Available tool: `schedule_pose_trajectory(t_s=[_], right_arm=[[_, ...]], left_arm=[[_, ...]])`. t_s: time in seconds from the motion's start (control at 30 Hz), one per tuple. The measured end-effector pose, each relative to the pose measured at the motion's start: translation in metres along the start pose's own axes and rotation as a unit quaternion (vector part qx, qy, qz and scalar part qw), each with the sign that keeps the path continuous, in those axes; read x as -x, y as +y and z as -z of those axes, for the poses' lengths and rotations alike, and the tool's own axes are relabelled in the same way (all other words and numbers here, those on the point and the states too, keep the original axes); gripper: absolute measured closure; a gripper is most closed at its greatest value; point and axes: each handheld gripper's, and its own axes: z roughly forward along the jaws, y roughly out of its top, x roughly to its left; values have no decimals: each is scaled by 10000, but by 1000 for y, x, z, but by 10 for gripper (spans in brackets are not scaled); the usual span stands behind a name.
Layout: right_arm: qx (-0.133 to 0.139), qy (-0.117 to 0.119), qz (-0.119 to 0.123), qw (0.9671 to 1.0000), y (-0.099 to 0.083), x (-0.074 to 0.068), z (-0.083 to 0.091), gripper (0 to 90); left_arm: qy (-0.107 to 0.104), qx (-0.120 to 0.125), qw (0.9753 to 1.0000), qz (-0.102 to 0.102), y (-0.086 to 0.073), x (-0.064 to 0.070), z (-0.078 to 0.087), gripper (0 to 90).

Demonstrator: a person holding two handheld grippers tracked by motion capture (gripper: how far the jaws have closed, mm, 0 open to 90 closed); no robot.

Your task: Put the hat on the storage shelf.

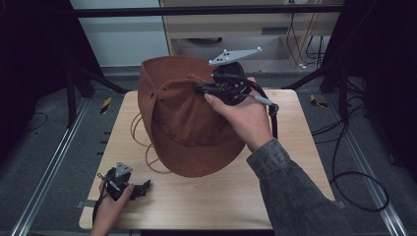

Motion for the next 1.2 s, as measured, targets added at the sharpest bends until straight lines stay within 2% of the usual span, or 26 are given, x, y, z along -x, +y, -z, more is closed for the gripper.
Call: schedule_pose_trajectory(t_s=[1.2], right_arm=[[-111,179,113,9997,20,-18,-42,893]], left_arm=[[-6,-8,10000,-3,0,0,0,0]])
